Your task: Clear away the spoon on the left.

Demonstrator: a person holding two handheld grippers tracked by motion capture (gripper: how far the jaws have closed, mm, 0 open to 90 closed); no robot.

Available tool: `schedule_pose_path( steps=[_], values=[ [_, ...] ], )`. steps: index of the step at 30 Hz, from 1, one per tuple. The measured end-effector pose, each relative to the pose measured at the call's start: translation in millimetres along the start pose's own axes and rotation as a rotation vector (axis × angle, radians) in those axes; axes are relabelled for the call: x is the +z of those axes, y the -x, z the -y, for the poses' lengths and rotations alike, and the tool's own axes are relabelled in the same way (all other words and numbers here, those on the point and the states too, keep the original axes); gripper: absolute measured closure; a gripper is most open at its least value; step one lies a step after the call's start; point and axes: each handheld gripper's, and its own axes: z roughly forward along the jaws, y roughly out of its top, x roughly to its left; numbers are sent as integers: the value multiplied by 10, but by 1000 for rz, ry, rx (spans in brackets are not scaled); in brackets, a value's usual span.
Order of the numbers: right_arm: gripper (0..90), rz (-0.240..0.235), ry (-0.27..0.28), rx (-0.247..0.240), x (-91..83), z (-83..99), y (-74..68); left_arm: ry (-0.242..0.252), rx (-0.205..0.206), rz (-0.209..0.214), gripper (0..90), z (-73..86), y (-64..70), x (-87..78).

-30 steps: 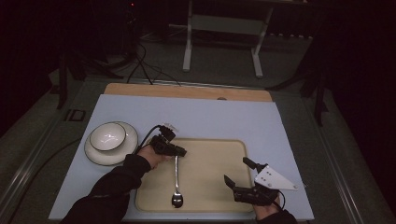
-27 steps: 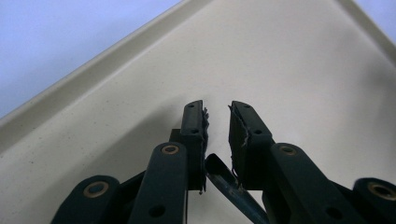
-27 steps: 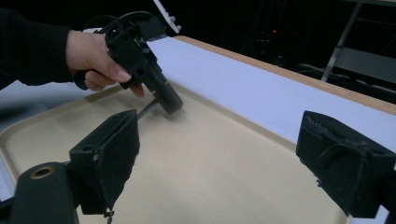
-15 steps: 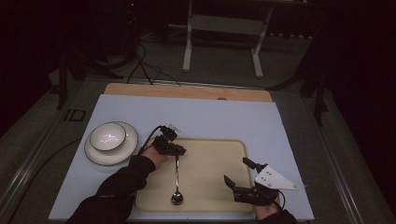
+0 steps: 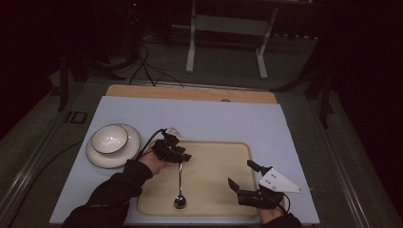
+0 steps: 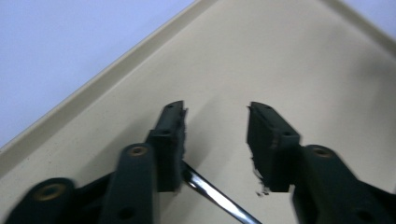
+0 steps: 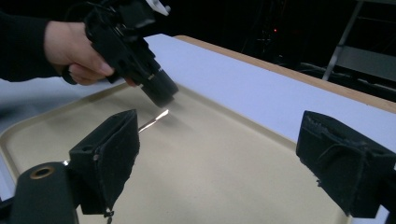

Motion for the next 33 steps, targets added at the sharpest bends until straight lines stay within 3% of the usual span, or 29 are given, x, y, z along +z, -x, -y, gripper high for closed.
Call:
schedule_pose_path(
  steps=[4,7,8,10,14,15,22,26,33],
  values=[
    [135,0,-1,0,1,0,0,29,18,20,475,6,58,-115],
    [135,0,-2,0,3,0,-1,65,28,73,275,13,107,-227],
    [135,0,-3,1,5,1,1,81,35,89,275,20,125,-257],
    [134,1,-5,2,7,2,1,96,43,81,214,29,156,-309],
    [134,4,-4,-2,1,-1,-1,134,49,105,101,59,236,-408],
    [135,2,-4,0,3,1,2,132,64,109,14,64,267,-428],
    [134,1,-7,1,11,0,0,202,130,63,13,66,441,-626],
    [135,0,-8,2,17,2,3,257,132,59,14,77,476,-751],
    [134,2,-8,-2,16,0,-2,281,162,18,14,157,517,-948]
  ],
)
